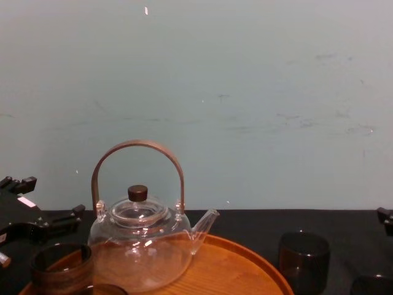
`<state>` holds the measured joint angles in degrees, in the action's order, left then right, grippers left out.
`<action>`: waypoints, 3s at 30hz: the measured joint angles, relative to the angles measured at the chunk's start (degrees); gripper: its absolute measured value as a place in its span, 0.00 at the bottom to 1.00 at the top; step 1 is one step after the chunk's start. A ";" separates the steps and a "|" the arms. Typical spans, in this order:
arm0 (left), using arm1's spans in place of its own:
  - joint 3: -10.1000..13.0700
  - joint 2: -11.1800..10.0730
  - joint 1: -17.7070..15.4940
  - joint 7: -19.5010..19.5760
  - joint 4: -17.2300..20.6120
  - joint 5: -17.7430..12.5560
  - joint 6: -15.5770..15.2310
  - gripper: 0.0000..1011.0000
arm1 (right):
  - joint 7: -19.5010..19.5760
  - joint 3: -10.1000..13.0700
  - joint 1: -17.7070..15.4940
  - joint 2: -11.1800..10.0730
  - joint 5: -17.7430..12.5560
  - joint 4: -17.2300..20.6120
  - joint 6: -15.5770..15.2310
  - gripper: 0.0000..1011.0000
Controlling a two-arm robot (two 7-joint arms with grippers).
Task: Pick up the glass from the table and place it on the tray.
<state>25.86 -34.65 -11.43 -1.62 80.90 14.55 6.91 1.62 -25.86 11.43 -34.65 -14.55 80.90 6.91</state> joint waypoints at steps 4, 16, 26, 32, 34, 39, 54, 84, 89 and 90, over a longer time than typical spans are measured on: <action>0.00 0.00 0.00 0.00 0.00 0.00 0.00 0.99 | 0.00 0.00 0.00 0.00 0.00 0.00 0.00 0.99; 0.00 0.00 0.00 0.00 0.00 0.00 0.00 0.99 | 0.00 0.00 0.00 0.00 0.00 0.00 0.00 0.99; 0.00 0.00 0.00 0.00 0.00 0.00 0.00 0.99 | 0.00 0.00 0.00 0.00 0.00 0.00 0.00 0.99; 0.00 0.00 0.00 0.00 0.00 0.00 0.00 0.99 | 0.00 0.00 0.00 0.00 0.00 0.00 0.00 0.99; 0.00 0.00 0.00 0.00 0.00 0.00 0.00 0.99 | 0.00 0.00 0.00 0.00 0.00 0.00 0.00 0.99; 0.00 0.00 0.00 0.00 0.00 0.00 0.00 0.99 | 0.00 0.00 0.00 0.00 0.00 0.00 0.00 0.99; 0.00 0.00 0.00 0.00 0.00 0.00 0.00 0.99 | -0.78 0.42 -0.24 0.08 -0.10 0.15 0.00 0.99; 0.00 0.00 0.00 0.00 0.00 0.00 0.00 0.99 | -9.36 9.42 -10.33 -4.32 -8.66 12.02 -8.36 0.99; 0.00 0.00 0.00 0.00 0.00 0.00 0.00 0.99 | -11.17 11.39 -13.66 -6.25 -9.63 14.61 -8.74 0.99; 0.00 0.00 0.00 0.00 0.00 0.00 0.00 0.99 | -11.46 11.65 -14.08 -6.52 -9.72 14.93 -8.78 0.99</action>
<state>25.86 -34.64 -11.43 -1.62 80.90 14.55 6.91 -9.84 -14.22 -2.65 -41.17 -24.27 95.83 -1.88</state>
